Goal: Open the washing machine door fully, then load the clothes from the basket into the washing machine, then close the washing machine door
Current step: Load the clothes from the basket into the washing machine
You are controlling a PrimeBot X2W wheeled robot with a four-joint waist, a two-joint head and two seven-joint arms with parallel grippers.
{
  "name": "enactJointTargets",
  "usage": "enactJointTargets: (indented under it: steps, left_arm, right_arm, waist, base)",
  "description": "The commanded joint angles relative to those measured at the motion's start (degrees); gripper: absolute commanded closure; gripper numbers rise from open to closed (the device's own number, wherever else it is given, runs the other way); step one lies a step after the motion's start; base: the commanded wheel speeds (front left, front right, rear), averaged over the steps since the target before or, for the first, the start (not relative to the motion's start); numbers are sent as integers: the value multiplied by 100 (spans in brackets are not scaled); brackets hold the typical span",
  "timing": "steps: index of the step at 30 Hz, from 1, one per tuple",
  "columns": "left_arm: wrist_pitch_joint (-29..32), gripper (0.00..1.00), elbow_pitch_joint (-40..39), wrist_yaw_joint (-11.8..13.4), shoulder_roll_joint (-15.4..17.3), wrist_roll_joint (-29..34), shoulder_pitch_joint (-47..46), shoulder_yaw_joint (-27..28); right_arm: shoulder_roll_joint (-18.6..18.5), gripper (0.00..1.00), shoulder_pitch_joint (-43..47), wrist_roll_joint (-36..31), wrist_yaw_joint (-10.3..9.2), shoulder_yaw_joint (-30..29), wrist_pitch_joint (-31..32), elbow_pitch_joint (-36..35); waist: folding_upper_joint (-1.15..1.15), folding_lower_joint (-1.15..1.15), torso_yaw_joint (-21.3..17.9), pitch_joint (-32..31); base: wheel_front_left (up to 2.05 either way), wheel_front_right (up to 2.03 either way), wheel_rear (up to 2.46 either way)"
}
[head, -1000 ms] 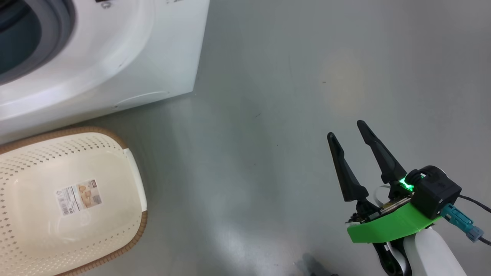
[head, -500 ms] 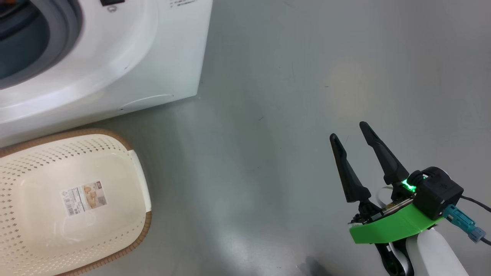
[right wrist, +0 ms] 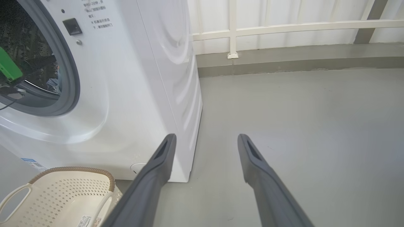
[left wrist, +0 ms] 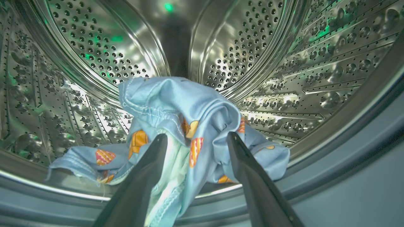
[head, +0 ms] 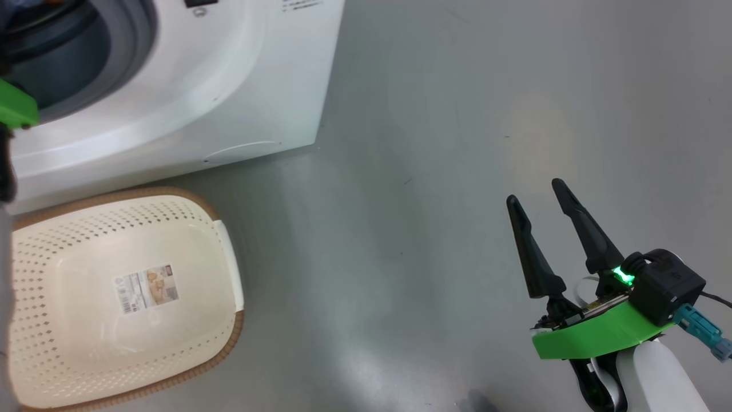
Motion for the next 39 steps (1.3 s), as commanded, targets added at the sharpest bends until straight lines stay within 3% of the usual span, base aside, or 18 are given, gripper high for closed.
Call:
enactJointTargets:
  steps: [1,22,39]
  left_arm:
    - [-28,0,-231,-18,218,48,169,160]
    - [-28,0,-1967,-18,-666,1035,2199,1344]
    - [-28,0,-2785,-18,-868,1297,4013,1545]
  right_arm:
    - [-44,0,139,-15,8,70,-27,-145]
    - [-343,0,559,1,8,-312,-27,33]
    - [-558,0,1221,134,8,-588,-27,158]
  waist:
    - [0,0,71,-19]
    - [0,0,658,-797]
    - [0,0,1012,-1778]
  base:
    - [0,0,0]
    - [0,0,0]
    - [0,0,0]
